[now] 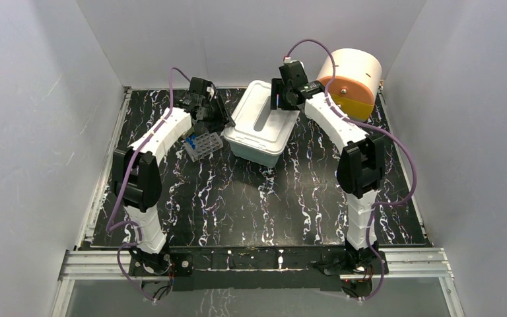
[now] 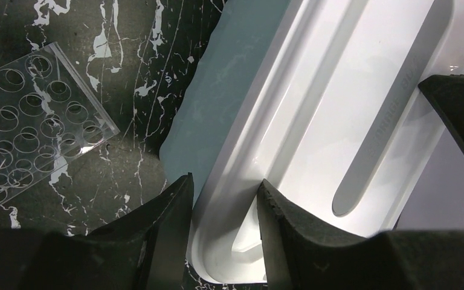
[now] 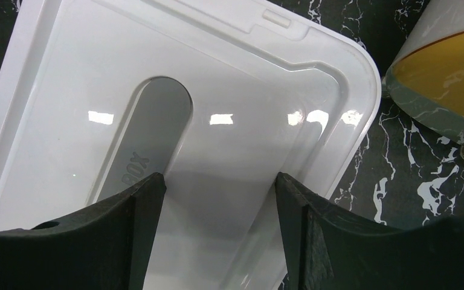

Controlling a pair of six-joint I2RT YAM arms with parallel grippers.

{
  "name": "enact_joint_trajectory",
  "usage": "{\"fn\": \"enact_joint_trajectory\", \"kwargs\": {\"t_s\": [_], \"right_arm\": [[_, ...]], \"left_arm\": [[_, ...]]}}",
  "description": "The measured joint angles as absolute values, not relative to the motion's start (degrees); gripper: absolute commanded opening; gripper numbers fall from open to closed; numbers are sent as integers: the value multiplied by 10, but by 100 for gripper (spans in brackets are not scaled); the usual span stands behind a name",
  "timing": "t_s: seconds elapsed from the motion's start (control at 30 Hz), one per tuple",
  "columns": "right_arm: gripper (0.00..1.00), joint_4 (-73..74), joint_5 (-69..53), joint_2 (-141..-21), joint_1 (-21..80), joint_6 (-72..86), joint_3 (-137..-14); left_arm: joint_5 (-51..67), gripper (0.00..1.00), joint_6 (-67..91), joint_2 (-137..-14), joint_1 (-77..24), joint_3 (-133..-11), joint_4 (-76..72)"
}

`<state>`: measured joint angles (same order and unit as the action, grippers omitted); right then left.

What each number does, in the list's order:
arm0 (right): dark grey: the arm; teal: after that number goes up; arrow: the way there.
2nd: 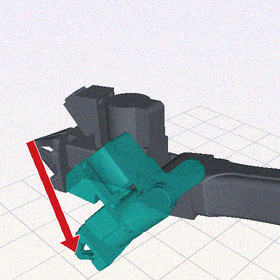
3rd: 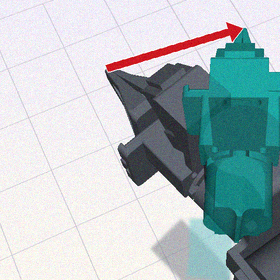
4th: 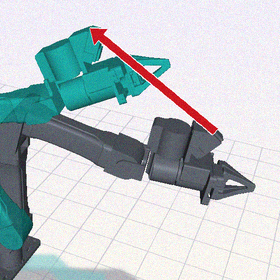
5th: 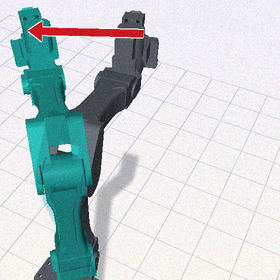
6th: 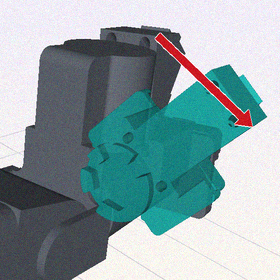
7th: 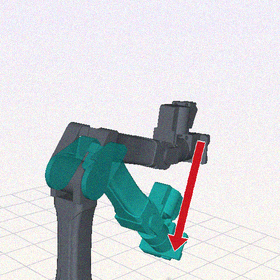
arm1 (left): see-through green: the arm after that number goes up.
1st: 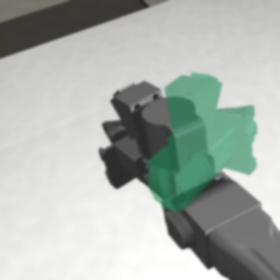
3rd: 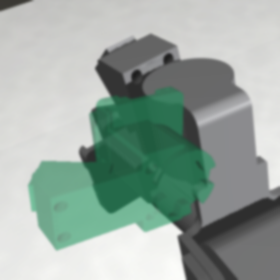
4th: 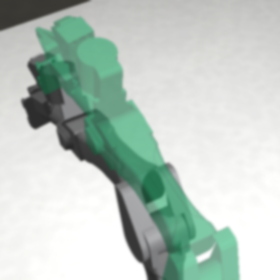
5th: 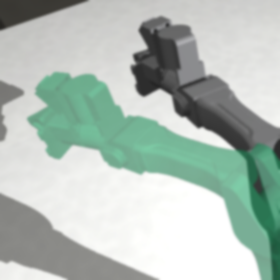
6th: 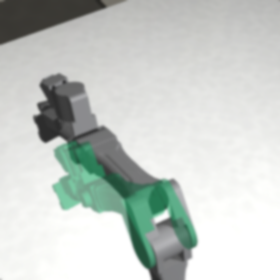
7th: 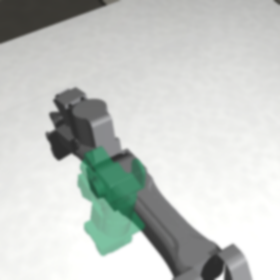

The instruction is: Organize the chemistry lab equipment

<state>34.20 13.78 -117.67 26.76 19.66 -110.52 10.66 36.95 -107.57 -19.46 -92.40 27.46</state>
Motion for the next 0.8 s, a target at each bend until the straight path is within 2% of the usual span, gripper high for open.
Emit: {"fn": "enact_joint_trajectory", "kwargs": {"t_s": [0.33, 0.8], "right_arm": [[74, 438, 131, -1222, 270, 197, -1216], [75, 433, 72, -1184, 264, 163, -1237]], "left_arm": [[110, 38, 375, -1080, -195, -932, 284], [106, 56, 356, -1122, -195, -1043, 360]]}}
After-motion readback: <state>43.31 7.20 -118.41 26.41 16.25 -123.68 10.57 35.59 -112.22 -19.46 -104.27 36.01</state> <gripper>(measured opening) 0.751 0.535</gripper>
